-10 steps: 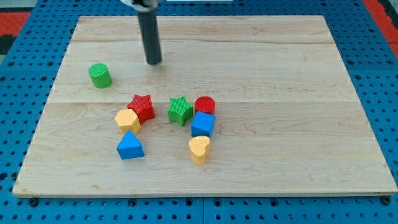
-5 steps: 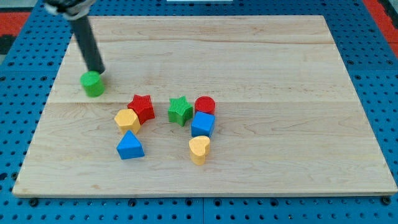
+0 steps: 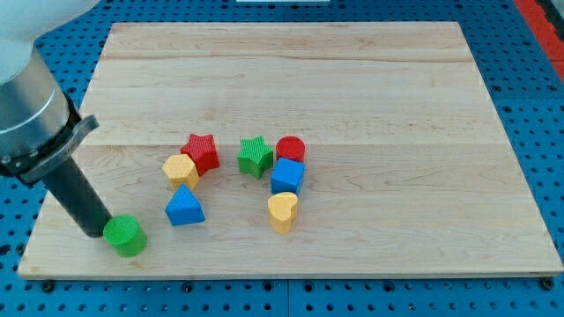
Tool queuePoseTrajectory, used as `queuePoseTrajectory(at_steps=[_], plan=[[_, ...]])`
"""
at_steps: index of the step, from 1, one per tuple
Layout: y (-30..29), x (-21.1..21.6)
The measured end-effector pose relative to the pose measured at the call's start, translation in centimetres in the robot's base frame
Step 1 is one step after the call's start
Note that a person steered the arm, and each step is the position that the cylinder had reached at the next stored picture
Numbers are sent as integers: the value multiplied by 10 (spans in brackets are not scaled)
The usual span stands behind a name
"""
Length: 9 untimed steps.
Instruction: Place the green circle close to the yellow heart
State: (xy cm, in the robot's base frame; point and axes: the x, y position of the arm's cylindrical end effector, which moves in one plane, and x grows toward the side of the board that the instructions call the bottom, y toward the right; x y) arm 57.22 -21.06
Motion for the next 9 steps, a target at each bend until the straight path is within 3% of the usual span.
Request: queuePoseTrajectory(at_steps=[1, 6, 7, 9], plan=[[-23, 18], [106, 16], [126, 37], [143, 35]])
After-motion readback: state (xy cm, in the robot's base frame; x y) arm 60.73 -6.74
